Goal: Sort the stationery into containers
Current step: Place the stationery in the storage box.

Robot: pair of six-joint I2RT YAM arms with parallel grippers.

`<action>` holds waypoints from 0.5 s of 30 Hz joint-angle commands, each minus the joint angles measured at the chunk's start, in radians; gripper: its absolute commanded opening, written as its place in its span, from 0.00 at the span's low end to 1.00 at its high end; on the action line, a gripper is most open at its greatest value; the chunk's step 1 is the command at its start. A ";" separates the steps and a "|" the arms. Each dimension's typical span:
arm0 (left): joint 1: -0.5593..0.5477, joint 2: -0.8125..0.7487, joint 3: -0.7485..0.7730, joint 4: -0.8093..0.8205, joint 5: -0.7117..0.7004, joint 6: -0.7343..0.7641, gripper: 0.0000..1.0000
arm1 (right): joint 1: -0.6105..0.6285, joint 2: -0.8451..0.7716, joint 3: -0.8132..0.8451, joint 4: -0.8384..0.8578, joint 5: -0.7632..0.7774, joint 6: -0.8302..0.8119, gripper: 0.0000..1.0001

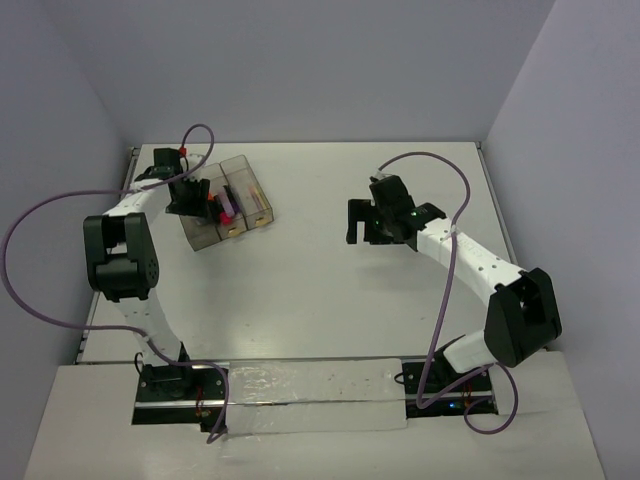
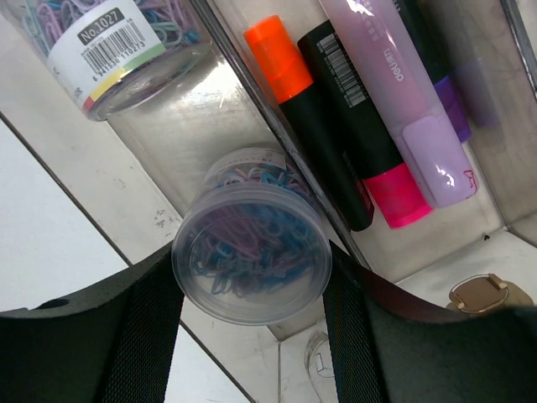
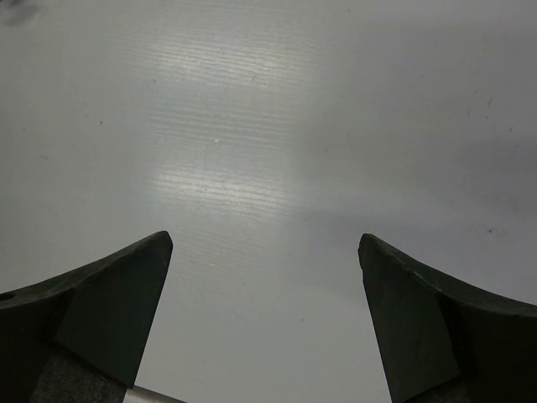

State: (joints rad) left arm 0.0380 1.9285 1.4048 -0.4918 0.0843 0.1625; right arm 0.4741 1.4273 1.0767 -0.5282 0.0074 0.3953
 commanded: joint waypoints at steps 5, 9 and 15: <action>-0.006 -0.006 0.006 0.062 -0.046 -0.030 0.38 | -0.015 -0.030 0.004 0.018 -0.034 -0.022 1.00; -0.015 -0.025 0.016 0.064 -0.078 -0.042 0.53 | -0.020 -0.015 0.028 -0.002 -0.030 -0.035 1.00; -0.020 -0.046 0.013 0.096 -0.080 -0.070 0.72 | -0.022 -0.031 0.039 -0.016 -0.014 -0.050 1.00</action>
State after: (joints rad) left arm 0.0246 1.9285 1.4025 -0.4596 0.0244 0.1311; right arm 0.4610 1.4273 1.0790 -0.5419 -0.0197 0.3696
